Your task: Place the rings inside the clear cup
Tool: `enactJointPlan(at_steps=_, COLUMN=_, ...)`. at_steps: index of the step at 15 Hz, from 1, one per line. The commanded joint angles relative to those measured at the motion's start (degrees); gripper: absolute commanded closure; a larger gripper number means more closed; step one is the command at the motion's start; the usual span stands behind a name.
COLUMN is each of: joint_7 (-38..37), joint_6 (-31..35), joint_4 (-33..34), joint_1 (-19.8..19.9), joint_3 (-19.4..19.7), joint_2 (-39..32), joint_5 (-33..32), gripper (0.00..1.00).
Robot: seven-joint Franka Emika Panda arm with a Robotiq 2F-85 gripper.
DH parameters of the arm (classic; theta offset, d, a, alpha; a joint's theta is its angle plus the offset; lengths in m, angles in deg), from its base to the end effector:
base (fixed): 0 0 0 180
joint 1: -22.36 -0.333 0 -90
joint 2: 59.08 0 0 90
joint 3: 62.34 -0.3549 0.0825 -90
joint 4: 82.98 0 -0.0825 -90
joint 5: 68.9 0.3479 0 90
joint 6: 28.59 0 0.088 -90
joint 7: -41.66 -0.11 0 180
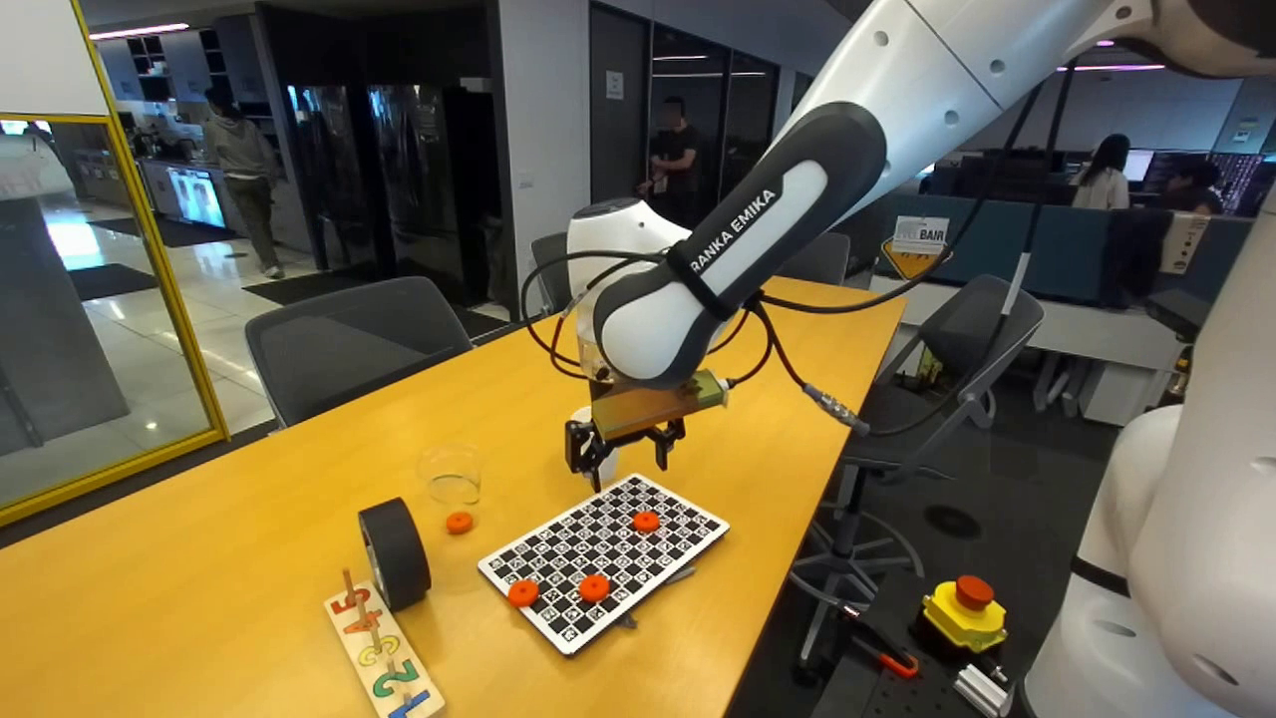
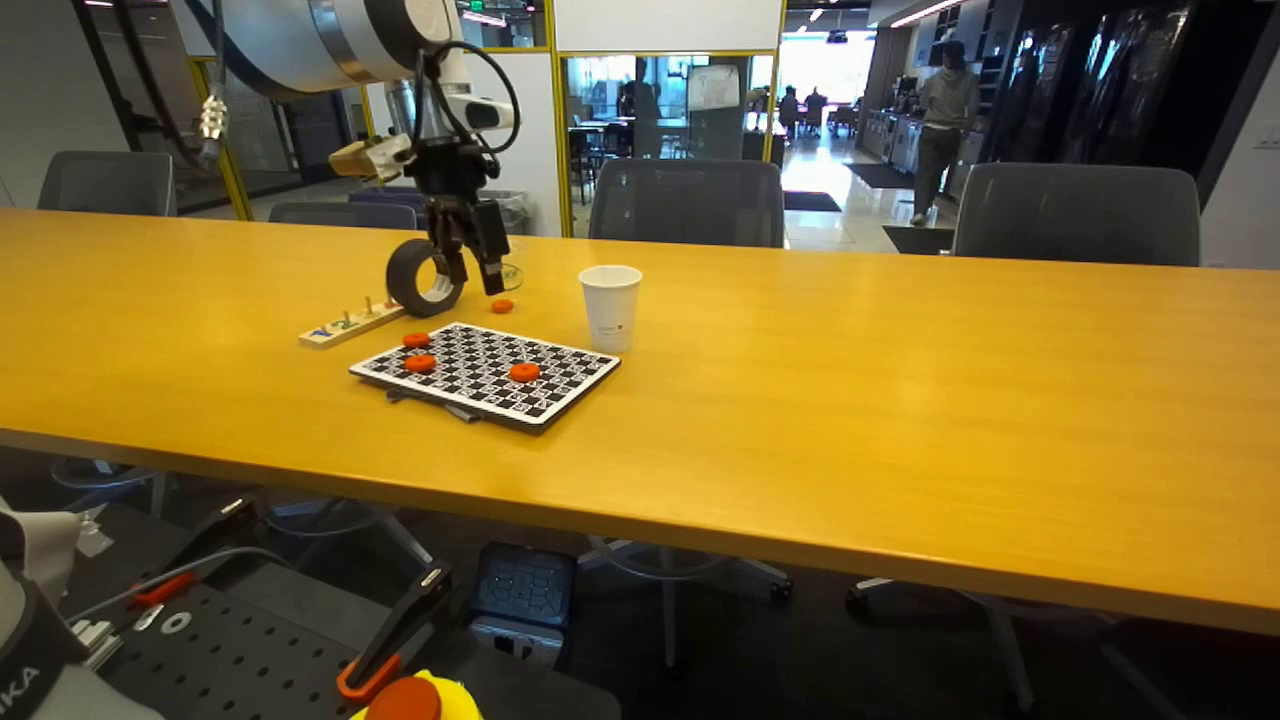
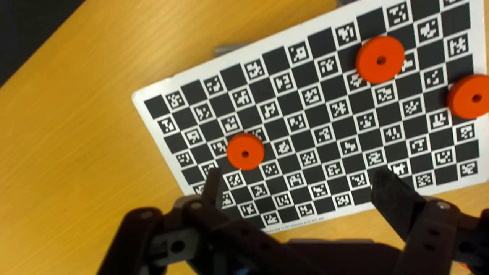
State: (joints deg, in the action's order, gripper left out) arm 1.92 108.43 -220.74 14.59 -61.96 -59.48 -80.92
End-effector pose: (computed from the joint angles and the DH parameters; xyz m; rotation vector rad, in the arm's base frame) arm 0.4609 0.0576 0.3716 2.9408 -0.6106 0.0577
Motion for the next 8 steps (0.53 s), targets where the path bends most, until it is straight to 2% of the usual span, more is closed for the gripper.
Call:
enactJointPlan(at_steps=1, joint_7=2.8, joint_6=2.8, joint_4=-3.5, joint_1=1.9, joint_3=-1.5, joint_2=0.4, joint_5=5.5, gripper=0.0)
enactJointPlan(at_steps=8, joint_7=8.8, joint_6=8.3, joint_4=-2.1, joint_1=5.1, joint_3=0.2, joint_2=-7.0, joint_5=9.6, gripper=0.0)
